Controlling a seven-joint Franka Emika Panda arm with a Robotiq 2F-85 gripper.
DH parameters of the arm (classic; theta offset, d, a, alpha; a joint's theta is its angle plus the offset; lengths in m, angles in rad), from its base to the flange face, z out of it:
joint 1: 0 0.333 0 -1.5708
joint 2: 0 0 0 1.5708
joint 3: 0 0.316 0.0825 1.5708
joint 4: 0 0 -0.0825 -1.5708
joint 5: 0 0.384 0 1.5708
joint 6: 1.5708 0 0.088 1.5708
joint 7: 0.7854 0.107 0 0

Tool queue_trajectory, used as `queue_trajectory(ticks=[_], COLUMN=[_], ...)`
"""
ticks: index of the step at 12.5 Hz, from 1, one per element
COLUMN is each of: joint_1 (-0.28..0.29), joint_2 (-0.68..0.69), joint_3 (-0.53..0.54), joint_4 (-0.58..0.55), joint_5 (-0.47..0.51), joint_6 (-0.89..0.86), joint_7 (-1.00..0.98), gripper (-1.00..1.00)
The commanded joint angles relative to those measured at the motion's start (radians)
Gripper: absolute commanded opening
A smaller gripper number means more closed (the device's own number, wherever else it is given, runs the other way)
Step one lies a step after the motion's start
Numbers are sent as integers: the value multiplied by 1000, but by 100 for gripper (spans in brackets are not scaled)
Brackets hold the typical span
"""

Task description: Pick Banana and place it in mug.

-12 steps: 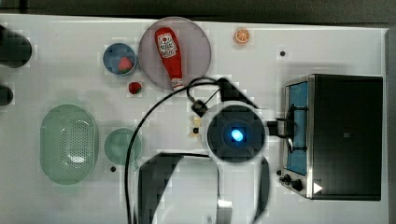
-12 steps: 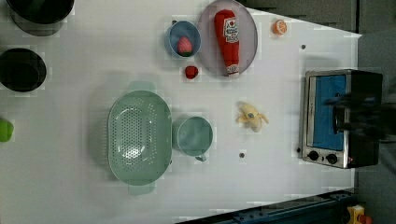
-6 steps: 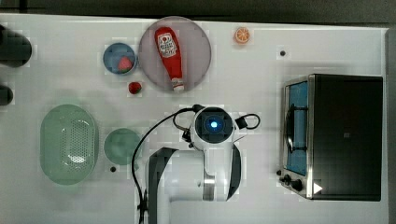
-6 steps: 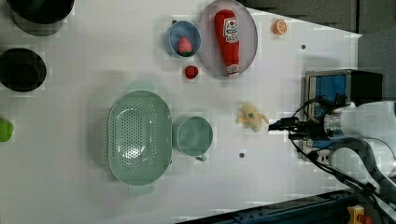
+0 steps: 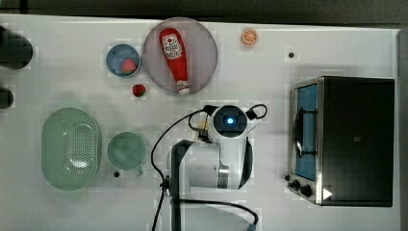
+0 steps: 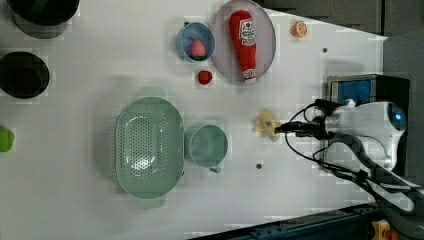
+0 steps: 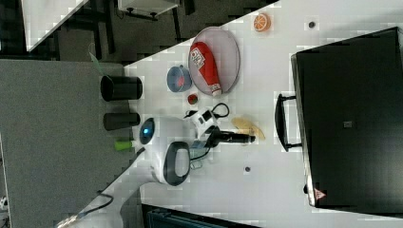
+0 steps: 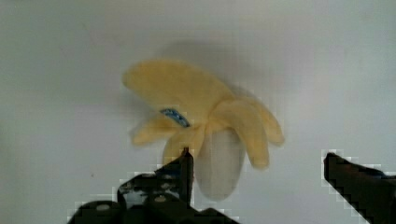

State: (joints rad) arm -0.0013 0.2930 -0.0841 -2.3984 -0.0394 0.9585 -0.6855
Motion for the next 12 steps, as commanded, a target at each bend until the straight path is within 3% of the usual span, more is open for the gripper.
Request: queue_trajectory(ticks=[1, 6, 7, 12], joint_1=[1, 3, 4, 3], joint_2=[35, 106, 110, 91], joint_3=[18, 25, 25, 26], joint_4=[-7, -15, -20, -31], joint_5=[13, 13, 13, 13], joint_6=[112, 228, 245, 253], joint_7=[-62, -61, -61, -61], gripper=[100, 100, 93, -24])
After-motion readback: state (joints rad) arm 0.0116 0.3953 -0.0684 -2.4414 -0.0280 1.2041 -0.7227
